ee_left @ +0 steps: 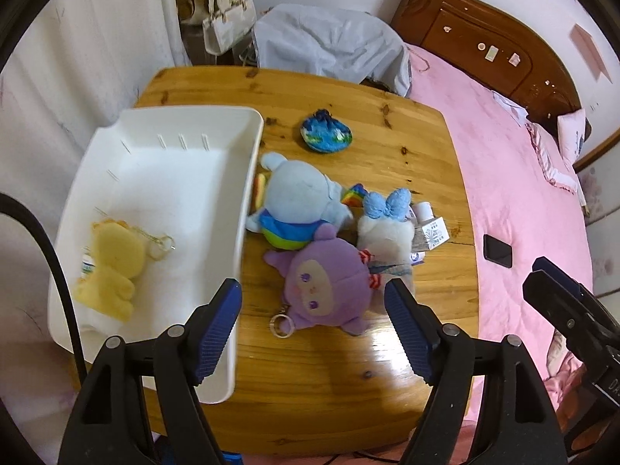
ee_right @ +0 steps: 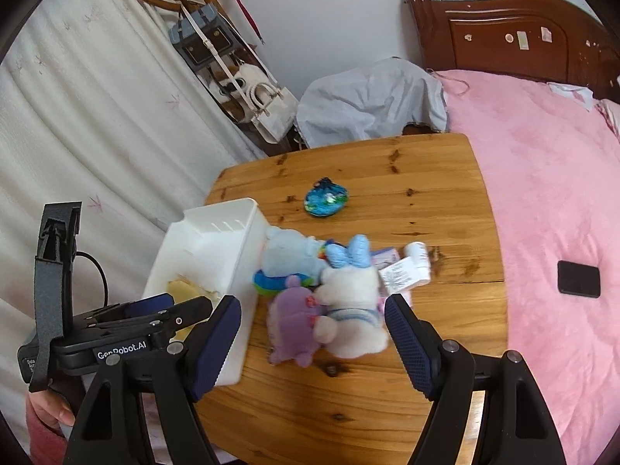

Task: Organize objects
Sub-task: 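Withdraw both open grippers from the tray back toward the toy pile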

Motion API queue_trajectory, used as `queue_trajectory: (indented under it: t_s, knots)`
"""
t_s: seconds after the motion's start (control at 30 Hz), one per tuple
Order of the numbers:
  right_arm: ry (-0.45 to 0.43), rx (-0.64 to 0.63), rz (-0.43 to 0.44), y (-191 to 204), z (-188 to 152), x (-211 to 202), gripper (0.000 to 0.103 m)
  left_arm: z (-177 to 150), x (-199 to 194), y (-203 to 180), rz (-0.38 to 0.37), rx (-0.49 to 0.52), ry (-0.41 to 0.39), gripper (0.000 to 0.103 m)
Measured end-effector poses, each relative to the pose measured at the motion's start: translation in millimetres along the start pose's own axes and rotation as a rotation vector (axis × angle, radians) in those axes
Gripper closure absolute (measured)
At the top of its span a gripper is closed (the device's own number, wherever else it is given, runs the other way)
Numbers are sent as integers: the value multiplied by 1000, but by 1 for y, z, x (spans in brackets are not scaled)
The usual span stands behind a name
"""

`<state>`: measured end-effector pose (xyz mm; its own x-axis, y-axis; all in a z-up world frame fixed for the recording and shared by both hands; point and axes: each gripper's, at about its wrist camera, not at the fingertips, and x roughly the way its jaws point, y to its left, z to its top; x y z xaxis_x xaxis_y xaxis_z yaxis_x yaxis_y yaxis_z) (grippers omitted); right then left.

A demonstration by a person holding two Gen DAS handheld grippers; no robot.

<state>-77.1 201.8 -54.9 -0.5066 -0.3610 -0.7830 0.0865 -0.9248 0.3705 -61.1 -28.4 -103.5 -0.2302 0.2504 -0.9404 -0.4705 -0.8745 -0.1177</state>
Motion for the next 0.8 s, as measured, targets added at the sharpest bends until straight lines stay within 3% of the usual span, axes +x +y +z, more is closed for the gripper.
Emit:
queue_trajectory:
  t_s: [0.8]
  knots:
    - [99, -111, -24, -60, 6, 55, 26, -9, 87, -7, 8, -200, 152, 23]
